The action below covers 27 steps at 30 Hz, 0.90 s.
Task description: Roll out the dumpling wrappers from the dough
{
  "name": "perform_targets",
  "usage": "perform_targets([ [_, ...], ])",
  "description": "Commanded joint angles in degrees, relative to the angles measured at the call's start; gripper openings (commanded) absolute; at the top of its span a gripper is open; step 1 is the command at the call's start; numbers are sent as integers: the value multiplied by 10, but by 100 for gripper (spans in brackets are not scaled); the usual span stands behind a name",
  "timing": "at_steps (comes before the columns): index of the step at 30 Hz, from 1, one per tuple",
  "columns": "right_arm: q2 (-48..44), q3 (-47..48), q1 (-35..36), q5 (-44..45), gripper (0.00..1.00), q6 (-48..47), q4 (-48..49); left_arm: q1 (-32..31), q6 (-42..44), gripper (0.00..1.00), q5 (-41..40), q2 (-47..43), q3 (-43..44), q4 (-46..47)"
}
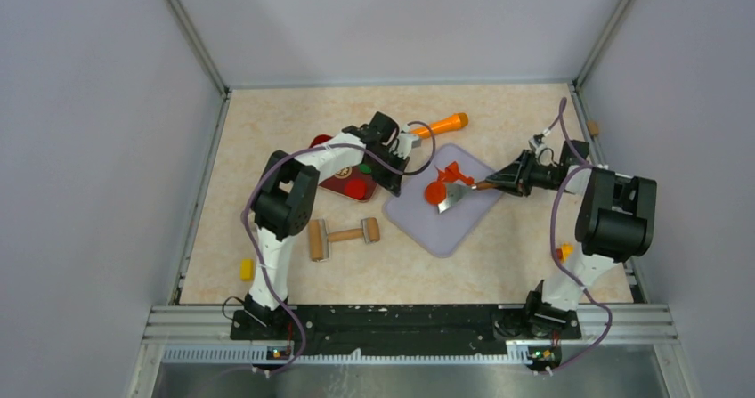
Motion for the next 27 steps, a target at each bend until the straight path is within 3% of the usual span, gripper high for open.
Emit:
perform_targets([
  [1,-45,32,-5,-38,0,6,-6,8,26,3,6,-24,44,-19],
  [3,-53,40,-6,-38,0,2,-21,16,31,6,20,-40,59,-28],
  [6,-67,55,-7,-39,0,4,-40,35,26,22,42,-72,71,-32],
  [8,-76,67,-7,-41,0,13,-44,51,21,32,35,-94,73,-32],
  [12,-86,91,-5,-43,0,43,-45,103,18,43,-13,-123,56,-32],
  [22,-87,162,45,-21,0,158,12,250,18,52,-166,-109,21,-18],
  [27,-79,217,94,-4,0,127,-41,288,51,55,-184,-67,41,-23],
])
